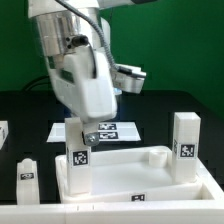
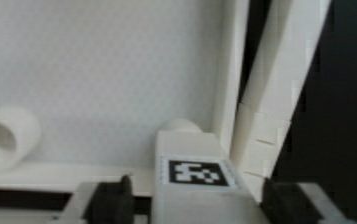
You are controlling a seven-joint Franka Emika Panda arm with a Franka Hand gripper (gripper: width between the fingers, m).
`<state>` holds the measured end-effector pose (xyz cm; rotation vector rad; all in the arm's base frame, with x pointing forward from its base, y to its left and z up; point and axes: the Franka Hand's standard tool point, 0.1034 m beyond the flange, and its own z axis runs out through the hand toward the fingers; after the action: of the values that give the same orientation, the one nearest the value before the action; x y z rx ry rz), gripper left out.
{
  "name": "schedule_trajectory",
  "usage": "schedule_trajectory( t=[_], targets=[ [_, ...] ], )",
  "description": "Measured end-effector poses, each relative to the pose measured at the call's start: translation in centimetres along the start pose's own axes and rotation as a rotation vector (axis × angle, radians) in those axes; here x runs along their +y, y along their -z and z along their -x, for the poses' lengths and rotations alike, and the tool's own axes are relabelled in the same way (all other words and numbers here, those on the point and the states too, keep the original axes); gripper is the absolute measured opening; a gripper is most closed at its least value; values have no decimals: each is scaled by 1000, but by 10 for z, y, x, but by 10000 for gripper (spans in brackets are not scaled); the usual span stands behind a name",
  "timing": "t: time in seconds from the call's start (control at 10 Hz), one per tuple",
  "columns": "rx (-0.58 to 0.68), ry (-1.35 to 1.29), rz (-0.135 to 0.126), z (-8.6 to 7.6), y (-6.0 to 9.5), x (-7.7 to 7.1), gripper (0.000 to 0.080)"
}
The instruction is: Assemble desk
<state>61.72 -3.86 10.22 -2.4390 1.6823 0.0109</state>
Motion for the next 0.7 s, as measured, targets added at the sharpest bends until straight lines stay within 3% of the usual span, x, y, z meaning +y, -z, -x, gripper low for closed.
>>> schedule_trajectory(
  t=[0.1,0.2,0.3,0.6,0.7],
  targets=[
    [-8,217,3,-4,1,3,497],
    [-18,320,11,-3,1,4,497],
    [-16,397,10,-3,1,4,612],
    [-12,604,15,-5,1,4,646],
    [23,859,38,-9,5,1,646]
  ],
)
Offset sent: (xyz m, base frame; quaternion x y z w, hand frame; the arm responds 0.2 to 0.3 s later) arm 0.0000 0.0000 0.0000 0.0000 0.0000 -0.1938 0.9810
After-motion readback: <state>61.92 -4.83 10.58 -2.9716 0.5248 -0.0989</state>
